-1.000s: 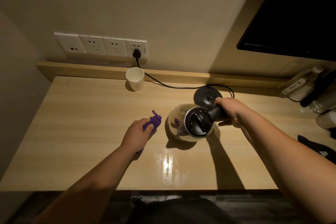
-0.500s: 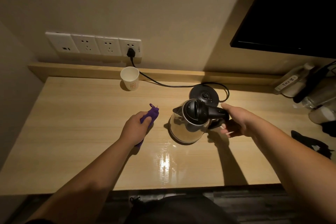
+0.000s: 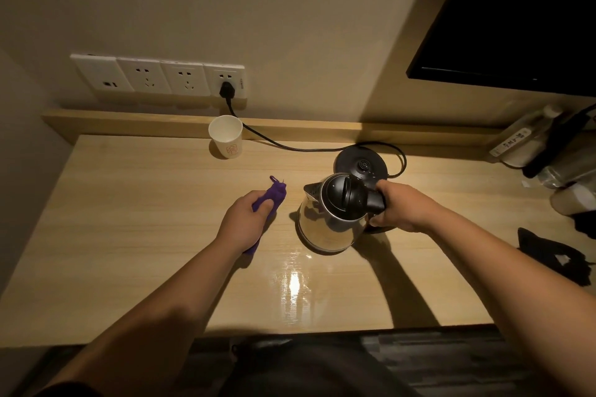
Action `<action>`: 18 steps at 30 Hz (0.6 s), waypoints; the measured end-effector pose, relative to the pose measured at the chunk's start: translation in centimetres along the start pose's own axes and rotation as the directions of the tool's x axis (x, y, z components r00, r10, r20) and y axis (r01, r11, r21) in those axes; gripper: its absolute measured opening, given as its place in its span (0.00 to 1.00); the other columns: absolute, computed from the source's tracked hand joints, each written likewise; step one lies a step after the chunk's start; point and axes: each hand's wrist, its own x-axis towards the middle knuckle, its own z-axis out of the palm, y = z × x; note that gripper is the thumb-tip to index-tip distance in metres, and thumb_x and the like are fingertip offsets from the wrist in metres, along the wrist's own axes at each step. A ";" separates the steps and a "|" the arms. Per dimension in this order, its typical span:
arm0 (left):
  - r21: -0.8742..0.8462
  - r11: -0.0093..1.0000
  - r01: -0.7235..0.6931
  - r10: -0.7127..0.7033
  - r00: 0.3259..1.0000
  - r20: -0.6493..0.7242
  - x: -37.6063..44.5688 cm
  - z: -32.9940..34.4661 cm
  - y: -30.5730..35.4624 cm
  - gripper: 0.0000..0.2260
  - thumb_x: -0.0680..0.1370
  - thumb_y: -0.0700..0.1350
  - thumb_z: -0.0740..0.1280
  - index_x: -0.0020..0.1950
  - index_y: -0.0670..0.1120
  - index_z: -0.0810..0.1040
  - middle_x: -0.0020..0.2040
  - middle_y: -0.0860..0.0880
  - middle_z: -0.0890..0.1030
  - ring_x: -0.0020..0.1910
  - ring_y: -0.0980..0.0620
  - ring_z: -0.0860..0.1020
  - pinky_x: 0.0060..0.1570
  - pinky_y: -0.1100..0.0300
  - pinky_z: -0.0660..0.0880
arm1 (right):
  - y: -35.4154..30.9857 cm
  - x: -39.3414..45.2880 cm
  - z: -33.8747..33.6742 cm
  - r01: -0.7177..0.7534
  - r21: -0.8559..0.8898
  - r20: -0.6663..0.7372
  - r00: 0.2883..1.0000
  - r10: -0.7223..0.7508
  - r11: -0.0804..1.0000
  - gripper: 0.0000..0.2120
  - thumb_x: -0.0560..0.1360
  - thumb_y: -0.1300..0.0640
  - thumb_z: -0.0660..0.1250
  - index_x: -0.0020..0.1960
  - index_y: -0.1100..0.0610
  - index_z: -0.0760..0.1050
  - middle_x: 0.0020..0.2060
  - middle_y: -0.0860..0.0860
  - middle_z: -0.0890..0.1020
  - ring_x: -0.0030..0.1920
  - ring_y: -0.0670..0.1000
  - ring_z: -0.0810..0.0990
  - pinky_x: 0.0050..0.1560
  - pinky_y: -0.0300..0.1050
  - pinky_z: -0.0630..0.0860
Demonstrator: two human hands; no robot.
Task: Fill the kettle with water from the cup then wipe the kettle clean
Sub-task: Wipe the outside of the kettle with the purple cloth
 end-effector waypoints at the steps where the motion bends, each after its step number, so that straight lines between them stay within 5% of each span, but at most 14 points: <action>1: -0.011 1.000 0.002 -0.002 1.000 0.001 0.0 0.1 0.2 0.07 0.82 0.50 0.60 0.58 0.54 0.75 0.47 0.55 0.80 0.45 0.56 0.77 0.42 0.60 0.72 | 0.4 0.0 0.0 -0.007 0.024 -0.004 1.000 0.007 1.000 0.18 0.68 0.59 0.76 0.52 0.54 0.71 0.43 0.51 0.78 0.43 0.52 0.77 0.40 0.46 0.74; 5: -0.049 0.999 -0.009 0.009 1.000 -0.004 0.0 0.6 0.8 0.08 0.82 0.50 0.60 0.59 0.53 0.75 0.48 0.54 0.80 0.46 0.55 0.77 0.42 0.60 0.72 | 1.9 -0.9 0.0 -0.037 0.237 -0.022 0.999 0.043 0.971 0.13 0.68 0.65 0.73 0.47 0.53 0.74 0.39 0.53 0.80 0.40 0.53 0.78 0.38 0.45 0.74; 11: -0.078 0.992 -0.099 0.097 0.995 -0.035 0.1 2.0 3.4 0.10 0.82 0.50 0.61 0.62 0.54 0.75 0.52 0.54 0.79 0.49 0.57 0.76 0.47 0.60 0.73 | 5.0 -2.2 3.3 -0.130 0.574 0.017 0.989 0.147 0.808 0.15 0.71 0.67 0.73 0.55 0.54 0.77 0.48 0.54 0.84 0.50 0.56 0.82 0.52 0.53 0.82; 18: 0.157 0.910 -0.383 0.383 0.923 0.029 -1.3 5.5 6.8 0.15 0.80 0.51 0.62 0.68 0.54 0.73 0.58 0.53 0.72 0.53 0.55 0.73 0.52 0.61 0.72 | 5.5 -3.4 6.7 -0.160 0.713 0.015 0.977 0.213 0.683 0.14 0.74 0.68 0.70 0.55 0.53 0.77 0.51 0.54 0.83 0.55 0.55 0.81 0.57 0.54 0.80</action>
